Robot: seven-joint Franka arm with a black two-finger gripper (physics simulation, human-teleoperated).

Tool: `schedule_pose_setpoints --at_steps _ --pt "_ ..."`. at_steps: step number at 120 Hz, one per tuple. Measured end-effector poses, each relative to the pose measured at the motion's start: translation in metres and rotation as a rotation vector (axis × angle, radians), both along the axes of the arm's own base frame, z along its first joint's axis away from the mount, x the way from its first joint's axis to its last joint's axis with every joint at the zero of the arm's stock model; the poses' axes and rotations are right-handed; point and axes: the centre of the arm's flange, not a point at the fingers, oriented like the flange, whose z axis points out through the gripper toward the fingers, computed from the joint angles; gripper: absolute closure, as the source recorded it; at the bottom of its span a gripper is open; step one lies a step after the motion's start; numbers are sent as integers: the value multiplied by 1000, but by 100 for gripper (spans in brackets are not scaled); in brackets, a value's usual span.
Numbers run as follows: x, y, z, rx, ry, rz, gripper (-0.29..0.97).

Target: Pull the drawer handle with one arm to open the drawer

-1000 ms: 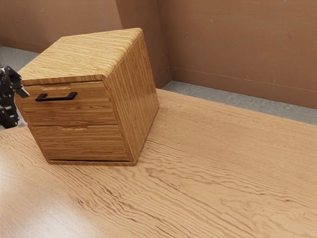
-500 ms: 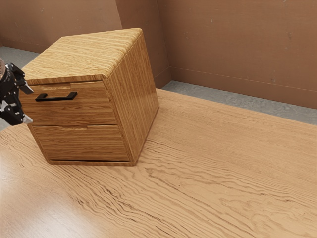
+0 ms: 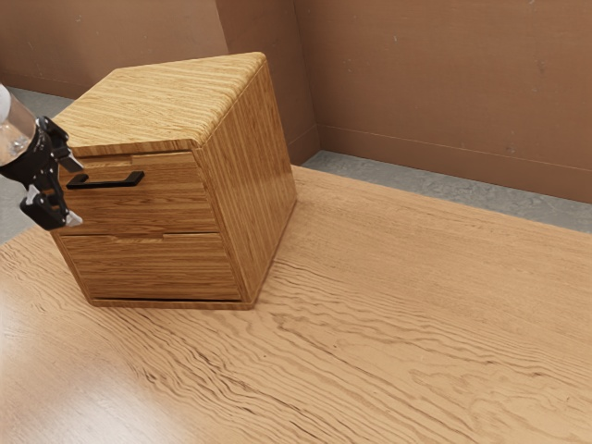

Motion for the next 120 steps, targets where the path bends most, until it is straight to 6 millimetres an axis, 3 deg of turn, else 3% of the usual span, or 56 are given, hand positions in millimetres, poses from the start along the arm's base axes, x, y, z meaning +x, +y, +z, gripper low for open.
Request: schedule_pose_setpoints --at_steps 87,120 --pt "19 2 -12 -8 0 -7 0" --pt "23 -6 -32 -18 11 -23 0"
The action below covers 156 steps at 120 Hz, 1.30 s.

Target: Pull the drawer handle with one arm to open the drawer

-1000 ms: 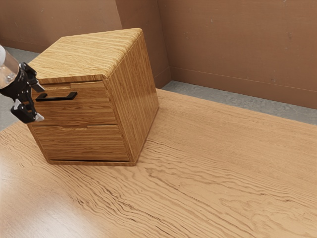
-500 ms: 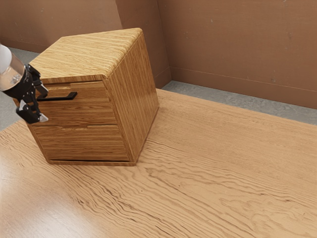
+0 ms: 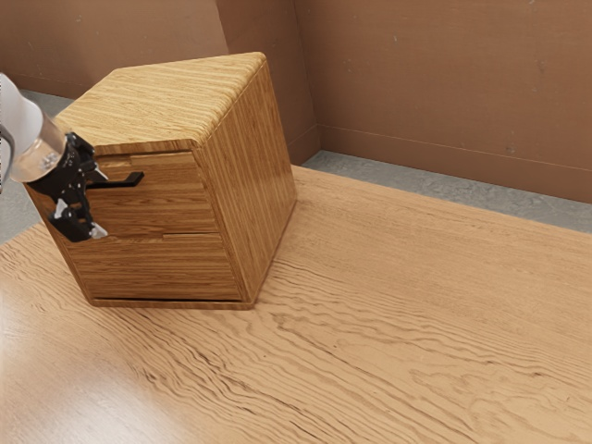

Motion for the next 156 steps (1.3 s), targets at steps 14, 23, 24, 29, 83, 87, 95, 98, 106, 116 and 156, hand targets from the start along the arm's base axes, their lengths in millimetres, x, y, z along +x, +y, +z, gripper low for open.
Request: schedule_pose_setpoints --at_steps 14,23,24,29,83,87,95,98,106,116,156 --pt "-3 -2 -7 1 -6 -1 0" --pt "-10 -6 -8 5 -19 -2 0" --pt "-11 -6 -8 5 -21 -2 0" --pt "-14 -8 -9 8 -27 -3 0" --pt "-46 -34 -8 39 -94 -10 0" --pt "-49 -34 -10 41 -96 -4 0" --pt "-55 -36 -12 44 -100 1 0" --pt "-57 -38 -12 44 -103 2 0" --pt "-65 -43 -12 46 -112 2 0" --pt "-73 -51 -12 53 -122 -3 0" --pt "-101 -64 -15 62 -147 3 0"
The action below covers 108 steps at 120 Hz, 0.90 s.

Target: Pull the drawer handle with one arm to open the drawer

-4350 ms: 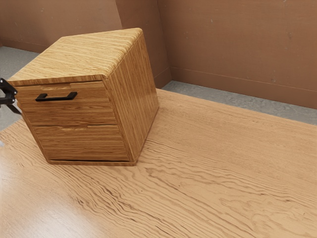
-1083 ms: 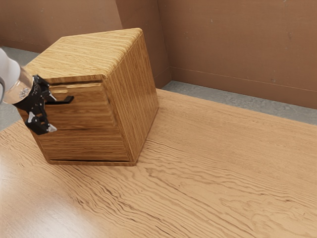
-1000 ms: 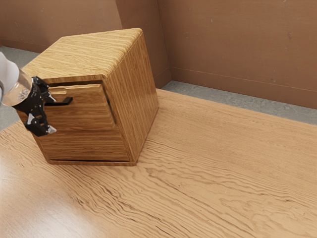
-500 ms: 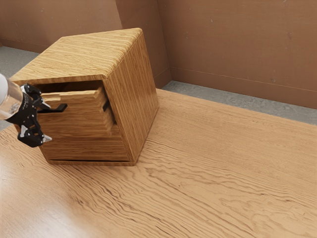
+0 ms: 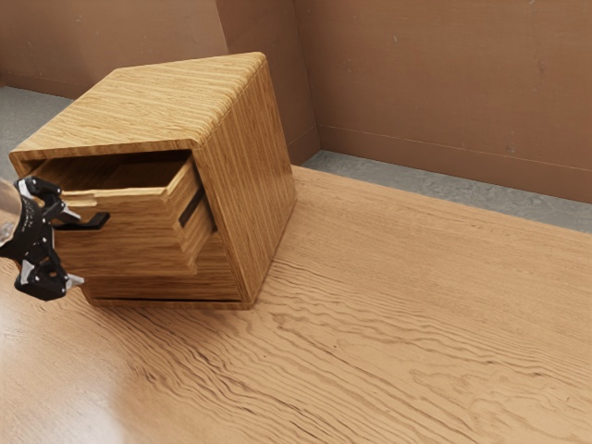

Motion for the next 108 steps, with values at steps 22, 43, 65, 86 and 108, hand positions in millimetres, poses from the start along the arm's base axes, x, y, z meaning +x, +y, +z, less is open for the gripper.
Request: schedule_pose_setpoints --at_steps 22,43,65,86,108 --pt "-19 -4 -4 3 -14 18 0" --pt "-31 -12 -9 10 -22 27 0" --pt "-47 -24 -15 22 -36 33 0" --pt "-57 -44 -15 57 -52 36 0" --pt "-70 -68 -19 85 -74 49 0"
